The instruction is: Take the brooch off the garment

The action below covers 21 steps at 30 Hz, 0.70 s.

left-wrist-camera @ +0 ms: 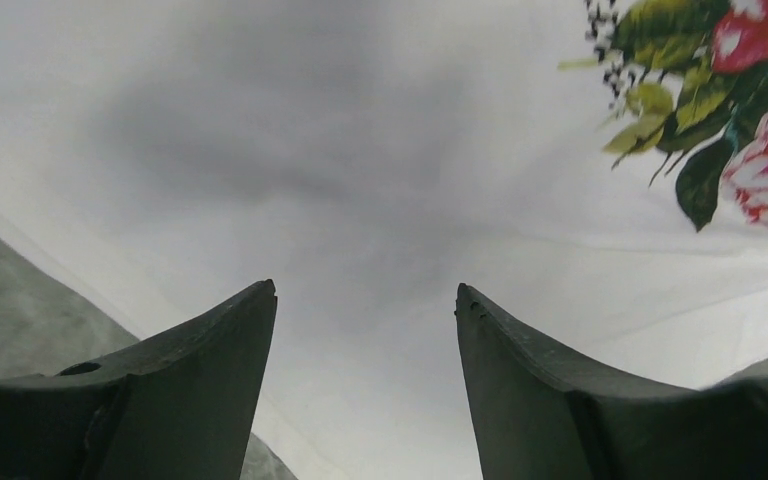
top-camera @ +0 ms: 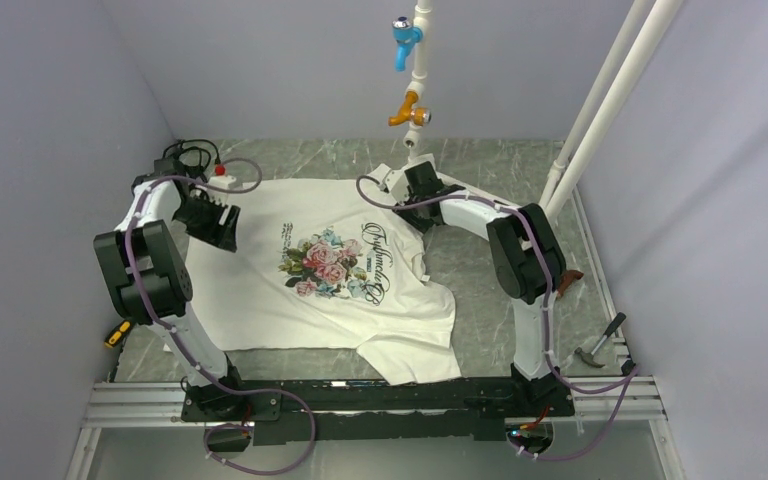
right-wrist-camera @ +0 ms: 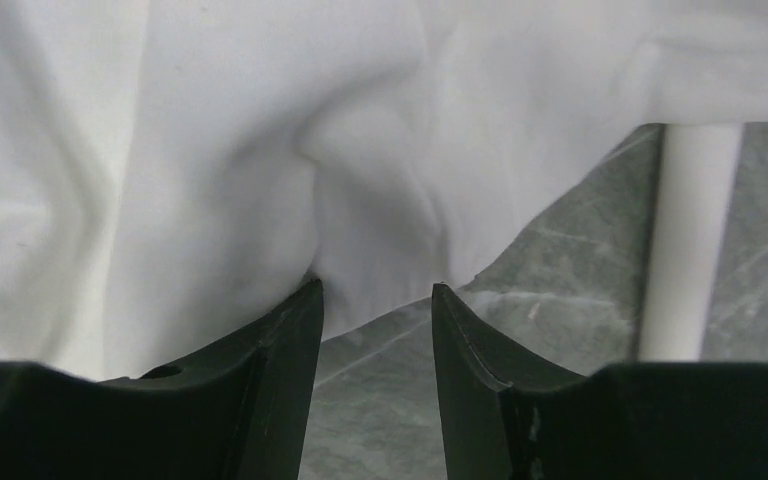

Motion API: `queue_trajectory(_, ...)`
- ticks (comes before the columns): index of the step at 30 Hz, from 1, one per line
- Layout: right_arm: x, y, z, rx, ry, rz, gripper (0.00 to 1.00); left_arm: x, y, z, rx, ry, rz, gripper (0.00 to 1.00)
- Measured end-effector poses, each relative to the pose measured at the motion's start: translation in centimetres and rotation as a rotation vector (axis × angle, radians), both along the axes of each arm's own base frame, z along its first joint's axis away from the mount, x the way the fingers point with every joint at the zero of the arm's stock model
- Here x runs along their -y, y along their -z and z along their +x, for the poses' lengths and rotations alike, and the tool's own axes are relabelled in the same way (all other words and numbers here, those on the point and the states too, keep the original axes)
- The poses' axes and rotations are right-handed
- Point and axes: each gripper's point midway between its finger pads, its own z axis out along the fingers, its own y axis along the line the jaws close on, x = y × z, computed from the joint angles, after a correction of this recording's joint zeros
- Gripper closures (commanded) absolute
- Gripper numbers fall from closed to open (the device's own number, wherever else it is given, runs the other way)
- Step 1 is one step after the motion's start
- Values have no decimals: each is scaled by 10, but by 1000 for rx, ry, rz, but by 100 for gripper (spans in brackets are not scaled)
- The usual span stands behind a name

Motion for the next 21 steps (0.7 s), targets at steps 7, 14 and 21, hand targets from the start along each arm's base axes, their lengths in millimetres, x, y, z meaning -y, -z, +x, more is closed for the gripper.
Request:
queue_trajectory(7,30,-4,22,128,-19,-131,54,-11,30,-38,-98,45,88,29)
queue_trajectory(14,80,-7,56,169,45,-222,53,-43,37,-39,-95,33,185,29)
queue_trajectory(21,74,-11,42,106,10,-199,45,-51,41,-30,-86,47,201,26)
